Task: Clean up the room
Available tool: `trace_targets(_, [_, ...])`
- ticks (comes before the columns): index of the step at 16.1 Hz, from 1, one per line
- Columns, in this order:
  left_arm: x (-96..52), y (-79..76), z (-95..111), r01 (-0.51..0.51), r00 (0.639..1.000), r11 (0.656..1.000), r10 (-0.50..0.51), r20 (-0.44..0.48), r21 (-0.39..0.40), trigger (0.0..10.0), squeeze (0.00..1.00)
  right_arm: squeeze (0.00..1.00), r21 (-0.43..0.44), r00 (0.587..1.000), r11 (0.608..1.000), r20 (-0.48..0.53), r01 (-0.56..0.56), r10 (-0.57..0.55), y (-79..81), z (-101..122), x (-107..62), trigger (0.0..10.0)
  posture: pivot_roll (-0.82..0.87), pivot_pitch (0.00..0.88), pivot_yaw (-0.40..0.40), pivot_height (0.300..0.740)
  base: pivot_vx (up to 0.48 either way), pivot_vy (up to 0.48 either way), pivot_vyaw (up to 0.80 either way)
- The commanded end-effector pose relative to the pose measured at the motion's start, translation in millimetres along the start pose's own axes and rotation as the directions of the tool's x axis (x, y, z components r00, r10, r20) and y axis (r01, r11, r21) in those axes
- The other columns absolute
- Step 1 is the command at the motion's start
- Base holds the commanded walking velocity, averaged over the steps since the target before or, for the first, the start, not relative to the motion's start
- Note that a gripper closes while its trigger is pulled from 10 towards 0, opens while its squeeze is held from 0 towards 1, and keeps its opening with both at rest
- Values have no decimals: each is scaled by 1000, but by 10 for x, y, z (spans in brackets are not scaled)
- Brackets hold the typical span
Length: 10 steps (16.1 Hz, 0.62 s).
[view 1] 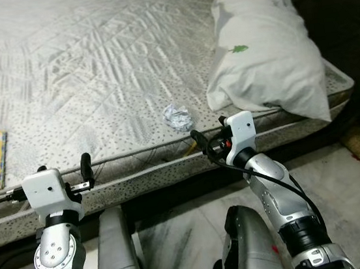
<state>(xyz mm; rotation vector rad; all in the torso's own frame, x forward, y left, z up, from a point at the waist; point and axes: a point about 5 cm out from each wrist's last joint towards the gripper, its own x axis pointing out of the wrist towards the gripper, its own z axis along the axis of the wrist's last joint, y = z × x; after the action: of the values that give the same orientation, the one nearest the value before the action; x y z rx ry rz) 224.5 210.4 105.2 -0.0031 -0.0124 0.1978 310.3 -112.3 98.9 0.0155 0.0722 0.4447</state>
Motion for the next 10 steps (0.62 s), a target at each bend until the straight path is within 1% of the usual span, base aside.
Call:
trace_targets(1, [-8,-28,4,11,1000,1000,-11,2,-10,10000,0,0,-12,1000,1000,-2,5,-5,-39,-3,-13,10000,35,71,-117,522,0,0,0])
trace_targets(2, [-9,-31,3,13,1000,1000,-13,1,-10,10000,0,0,-12,1000,1000,-4,4,-4,-37,-5,-11,10000,35,71,-117,522,0,0,0])
trace_targets(5, [-27,-46,-15,19,1000,1000,-19,-9,-15,10000,0,0,-22,1000,1000,3,-17,17,-6,4,-1,10000,35,76,-119,522,271,0,0])
trace_targets(7, [-31,-49,-16,19,1000,1000,-19,-10,-16,10000,0,0,-35,1000,999,4,-27,28,10,9,1,10000,35,77,-119,522,281,0,800])
trace_targets(10, [-29,-51,-15,22,1000,1000,-22,-8,-20,10000,0,0,-15,1000,1000,-7,-14,14,-10,-11,6,10000,34,81,-119,522,287,0,0])
